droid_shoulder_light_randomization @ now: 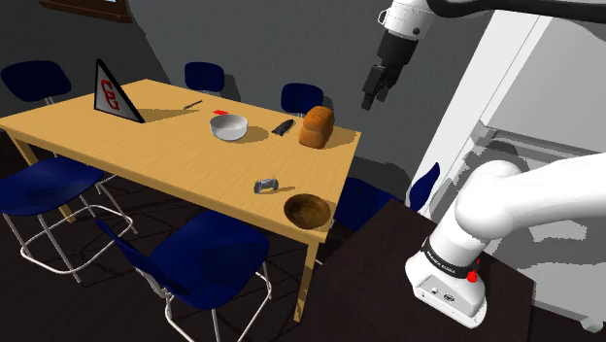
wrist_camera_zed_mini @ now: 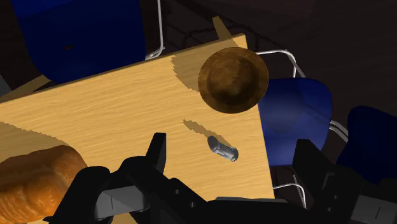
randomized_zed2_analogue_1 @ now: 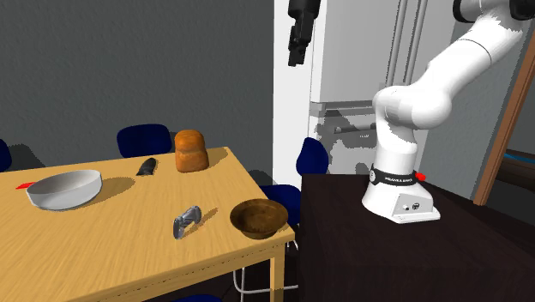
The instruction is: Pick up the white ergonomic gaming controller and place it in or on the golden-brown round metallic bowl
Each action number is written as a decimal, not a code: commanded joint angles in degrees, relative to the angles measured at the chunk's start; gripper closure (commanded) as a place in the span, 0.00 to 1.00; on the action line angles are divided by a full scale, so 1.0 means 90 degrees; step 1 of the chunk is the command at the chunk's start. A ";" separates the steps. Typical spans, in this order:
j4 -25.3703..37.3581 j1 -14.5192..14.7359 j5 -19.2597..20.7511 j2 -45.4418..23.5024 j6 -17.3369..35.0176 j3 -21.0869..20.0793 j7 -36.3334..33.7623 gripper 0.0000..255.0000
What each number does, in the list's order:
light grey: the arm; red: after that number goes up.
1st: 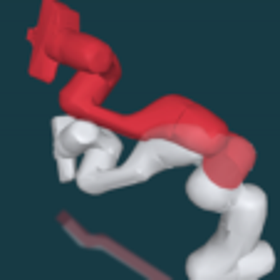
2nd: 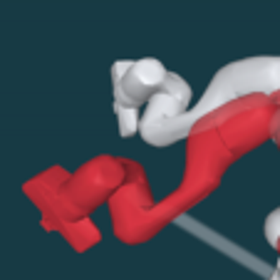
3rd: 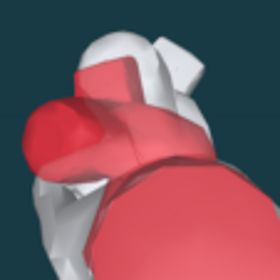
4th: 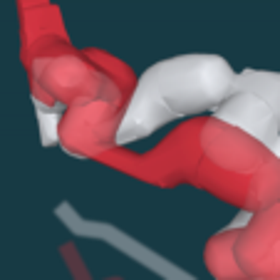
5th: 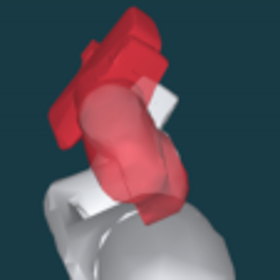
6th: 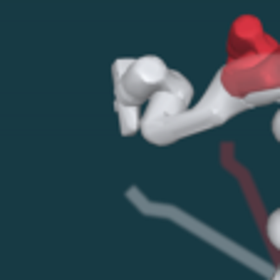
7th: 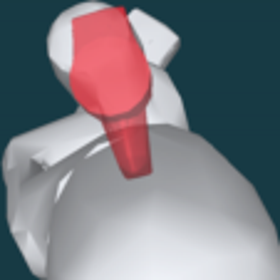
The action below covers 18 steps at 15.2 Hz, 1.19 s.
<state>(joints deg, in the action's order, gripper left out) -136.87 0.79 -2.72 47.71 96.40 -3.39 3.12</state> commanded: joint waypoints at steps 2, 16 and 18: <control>-0.0081 0.0011 0.0013 -0.0143 0.0211 -0.0046 0.0003 0.00; -0.0317 -0.0025 0.0531 -0.2929 0.3024 -0.0721 -0.0212 0.00; -0.0211 -0.0062 0.0700 -0.3417 0.3364 -0.0819 -0.0310 0.00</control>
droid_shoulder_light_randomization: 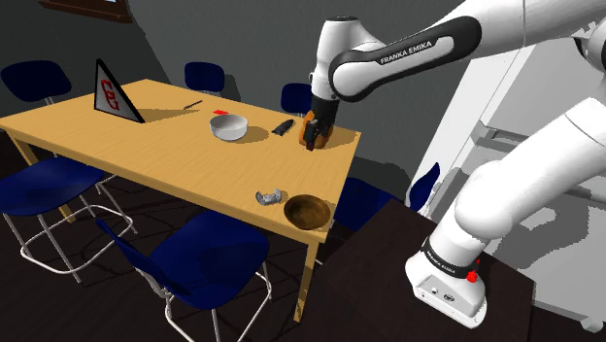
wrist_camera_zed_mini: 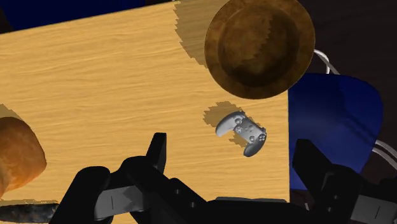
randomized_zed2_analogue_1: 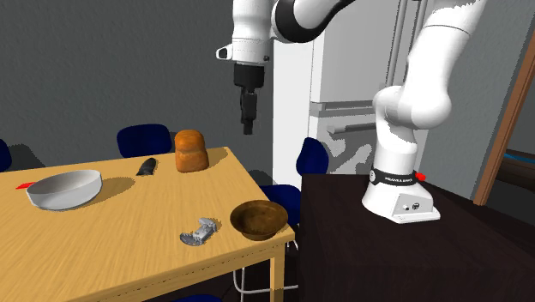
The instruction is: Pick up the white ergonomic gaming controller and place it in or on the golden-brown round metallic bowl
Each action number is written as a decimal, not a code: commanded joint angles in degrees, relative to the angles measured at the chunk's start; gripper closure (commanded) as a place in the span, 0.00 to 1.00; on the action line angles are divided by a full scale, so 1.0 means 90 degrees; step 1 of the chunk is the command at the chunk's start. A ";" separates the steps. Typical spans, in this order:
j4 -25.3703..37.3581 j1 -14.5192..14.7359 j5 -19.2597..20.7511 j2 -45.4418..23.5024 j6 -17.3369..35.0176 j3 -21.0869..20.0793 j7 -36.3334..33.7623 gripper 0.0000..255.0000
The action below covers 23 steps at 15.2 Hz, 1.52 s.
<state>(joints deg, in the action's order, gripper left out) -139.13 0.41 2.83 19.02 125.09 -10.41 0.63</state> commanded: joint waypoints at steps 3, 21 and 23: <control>0.0265 -0.0078 0.0409 -0.0985 0.0631 -0.0172 -0.0227 0.00; 0.2526 0.0313 0.2678 -0.5068 0.1877 0.0077 -0.1524 0.00; 0.2550 0.0323 0.2747 -0.5206 0.1990 0.0126 -0.1569 0.00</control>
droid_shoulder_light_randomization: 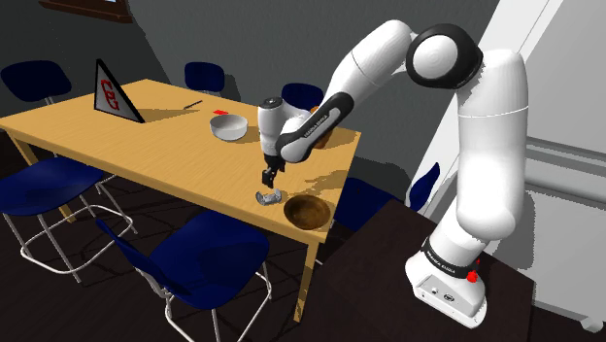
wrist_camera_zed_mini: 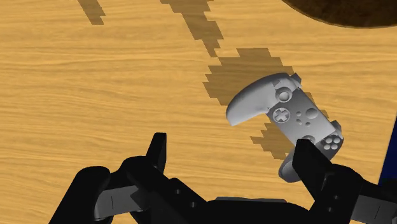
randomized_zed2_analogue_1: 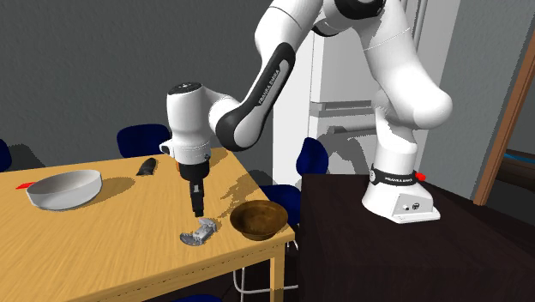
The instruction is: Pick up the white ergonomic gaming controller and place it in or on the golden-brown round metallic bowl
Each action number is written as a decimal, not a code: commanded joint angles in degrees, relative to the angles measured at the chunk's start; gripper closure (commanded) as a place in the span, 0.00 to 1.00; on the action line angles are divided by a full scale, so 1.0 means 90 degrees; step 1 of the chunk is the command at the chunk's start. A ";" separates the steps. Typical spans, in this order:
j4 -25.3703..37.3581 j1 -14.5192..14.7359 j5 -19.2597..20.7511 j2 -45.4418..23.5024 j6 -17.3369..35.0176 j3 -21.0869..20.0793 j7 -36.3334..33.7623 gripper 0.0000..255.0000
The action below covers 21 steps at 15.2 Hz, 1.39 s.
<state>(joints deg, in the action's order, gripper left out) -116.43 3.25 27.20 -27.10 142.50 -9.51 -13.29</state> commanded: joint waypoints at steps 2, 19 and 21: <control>0.0056 0.0020 0.0107 -0.0223 0.0167 0.0077 -0.0067 0.00; 0.0065 0.0024 0.0126 -0.0263 0.0198 0.0092 -0.0080 1.00; 0.0065 0.0024 0.0126 -0.0263 0.0198 0.0092 -0.0080 1.00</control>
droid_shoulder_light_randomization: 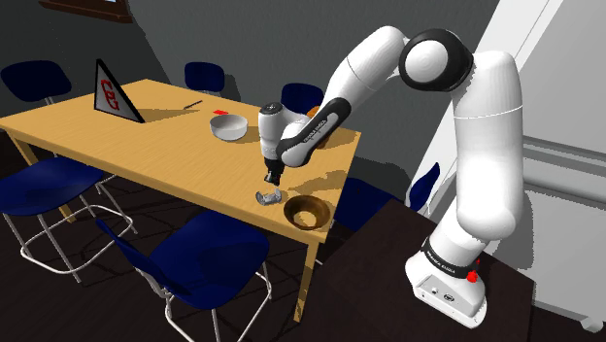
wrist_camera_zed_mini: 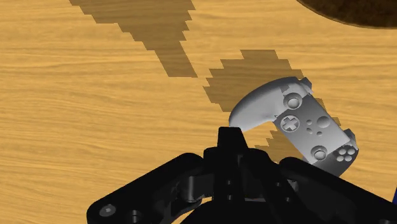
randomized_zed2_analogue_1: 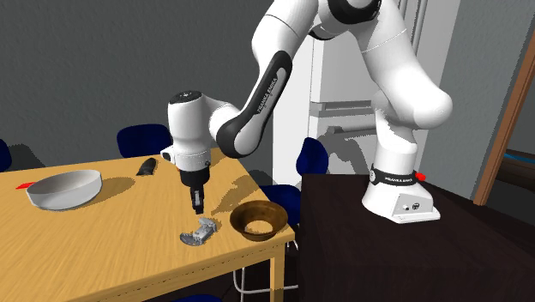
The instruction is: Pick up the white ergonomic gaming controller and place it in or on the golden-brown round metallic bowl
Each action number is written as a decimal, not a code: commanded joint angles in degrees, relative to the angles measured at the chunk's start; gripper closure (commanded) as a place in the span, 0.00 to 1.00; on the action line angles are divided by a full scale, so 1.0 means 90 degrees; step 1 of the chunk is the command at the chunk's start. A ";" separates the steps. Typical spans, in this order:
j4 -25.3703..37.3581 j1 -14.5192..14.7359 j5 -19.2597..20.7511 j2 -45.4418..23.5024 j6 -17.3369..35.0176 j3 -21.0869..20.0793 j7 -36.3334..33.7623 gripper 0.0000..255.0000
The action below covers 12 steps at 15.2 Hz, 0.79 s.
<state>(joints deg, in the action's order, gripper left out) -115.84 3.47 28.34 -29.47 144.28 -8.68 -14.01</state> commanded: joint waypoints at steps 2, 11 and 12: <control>0.0080 -0.0109 -0.0271 -0.0075 0.0001 -0.0189 0.0205 0.00; 0.0576 -0.0581 -0.1359 -0.0743 0.0096 -0.1055 0.1039 0.00; 0.0595 -0.0560 -0.1332 -0.0814 0.0148 -0.1029 0.1022 0.00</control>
<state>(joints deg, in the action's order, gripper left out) -110.61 -1.76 16.20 -36.24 145.17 -18.07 -4.64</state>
